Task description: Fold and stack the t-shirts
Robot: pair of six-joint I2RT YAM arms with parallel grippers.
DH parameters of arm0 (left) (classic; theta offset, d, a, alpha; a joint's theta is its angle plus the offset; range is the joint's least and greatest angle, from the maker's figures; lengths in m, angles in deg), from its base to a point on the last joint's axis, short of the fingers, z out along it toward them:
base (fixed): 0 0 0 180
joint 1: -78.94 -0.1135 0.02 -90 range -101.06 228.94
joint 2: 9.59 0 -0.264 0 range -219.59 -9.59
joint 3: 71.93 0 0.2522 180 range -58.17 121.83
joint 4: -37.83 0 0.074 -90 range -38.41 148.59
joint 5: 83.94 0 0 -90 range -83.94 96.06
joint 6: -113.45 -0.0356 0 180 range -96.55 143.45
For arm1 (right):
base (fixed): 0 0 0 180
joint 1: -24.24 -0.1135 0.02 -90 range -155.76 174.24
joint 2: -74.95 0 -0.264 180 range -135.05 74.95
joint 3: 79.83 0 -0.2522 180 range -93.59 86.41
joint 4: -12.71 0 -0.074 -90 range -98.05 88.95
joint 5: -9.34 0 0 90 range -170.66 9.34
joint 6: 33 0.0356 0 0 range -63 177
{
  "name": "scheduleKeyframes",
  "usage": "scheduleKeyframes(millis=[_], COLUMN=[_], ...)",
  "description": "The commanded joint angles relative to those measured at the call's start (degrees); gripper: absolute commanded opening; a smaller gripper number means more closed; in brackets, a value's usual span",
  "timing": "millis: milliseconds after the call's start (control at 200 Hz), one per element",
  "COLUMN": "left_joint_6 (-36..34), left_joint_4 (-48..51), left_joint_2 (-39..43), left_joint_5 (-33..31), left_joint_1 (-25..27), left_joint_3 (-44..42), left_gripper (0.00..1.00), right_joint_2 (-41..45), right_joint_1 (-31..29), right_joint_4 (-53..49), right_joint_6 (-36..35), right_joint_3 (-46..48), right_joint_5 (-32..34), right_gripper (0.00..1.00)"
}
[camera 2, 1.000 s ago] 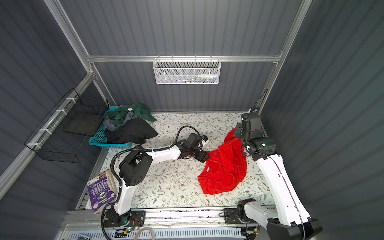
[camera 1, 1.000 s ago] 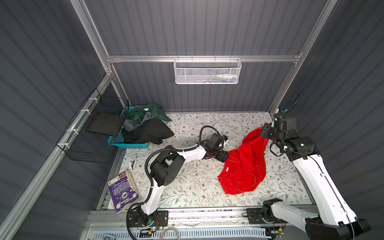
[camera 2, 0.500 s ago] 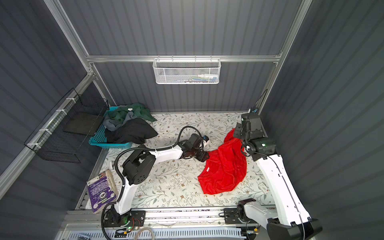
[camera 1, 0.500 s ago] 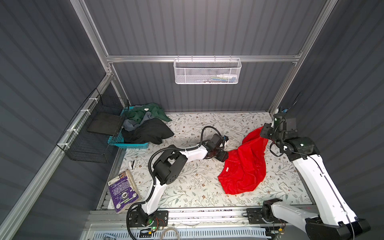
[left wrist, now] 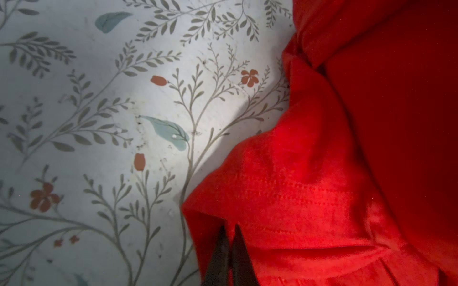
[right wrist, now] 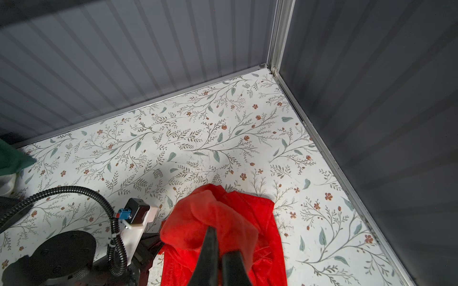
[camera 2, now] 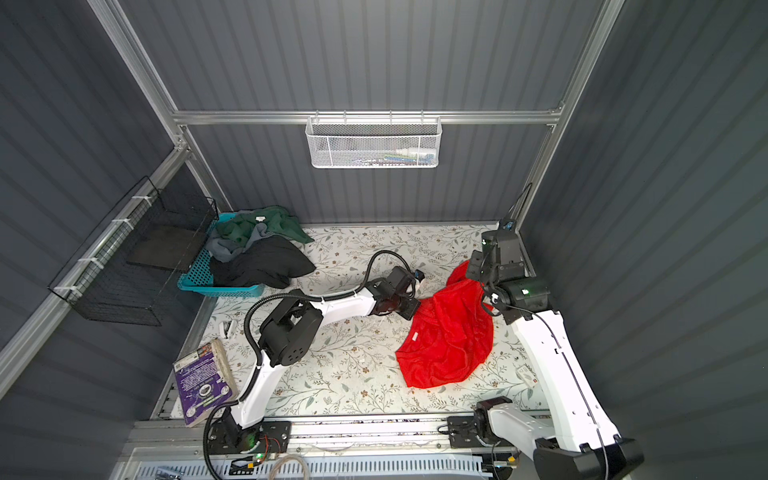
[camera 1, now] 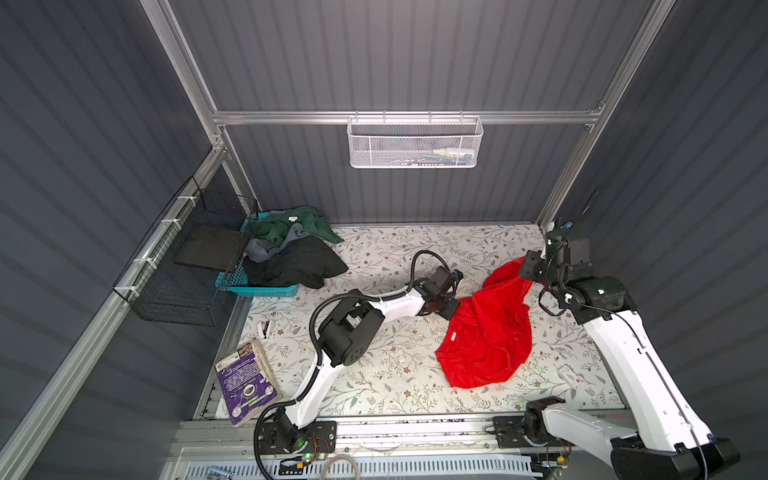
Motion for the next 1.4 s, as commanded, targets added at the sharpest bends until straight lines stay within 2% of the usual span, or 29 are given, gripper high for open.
scheduleKeyframes(millis=[0, 105, 420, 635, 975, 1276, 1396], left_joint_6=[1.03, 1.03, 1.63, -2.32, -9.45, -16.0, -18.03], left_joint_4=[1.6, 2.14, 6.42, 9.86, 11.51, 8.8, 7.71], left_joint_2=[3.15, 8.31, 22.14, 27.63, 42.01, 53.66, 56.7], left_joint_5=[-4.64, -9.87, -19.44, -27.66, -42.61, -46.0, -44.3], left_joint_1=[0.09, -0.28, -3.58, -4.81, -6.22, -6.16, -6.11], left_joint_3=[-1.17, -3.2, -7.23, -6.29, -4.32, 0.44, 4.57], left_gripper=[0.0, 0.0, 0.0, 0.0, 0.0, 0.0, 0.0], right_joint_2=[0.69, 0.56, -0.84, -2.63, -1.62, 1.6, 1.7], right_joint_1=[0.23, 0.21, 0.59, 0.59, 0.6, 0.67, 0.66], right_joint_4=[0.14, 0.04, 2.42, 3.54, 2.16, -1.47, -4.75], right_joint_6=[-0.68, -1.39, -2.48, -3.49, -6.55, -8.05, -7.58], right_joint_3=[0.56, 1.07, 2.36, -0.1, -6.31, -17.74, -26.22], right_joint_5=[1.91, 3.08, 3.24, 0.09, 3.49, -0.74, -1.8], right_gripper=[0.0, 0.0, 0.0, 0.0, 0.0, 0.0, 0.0])
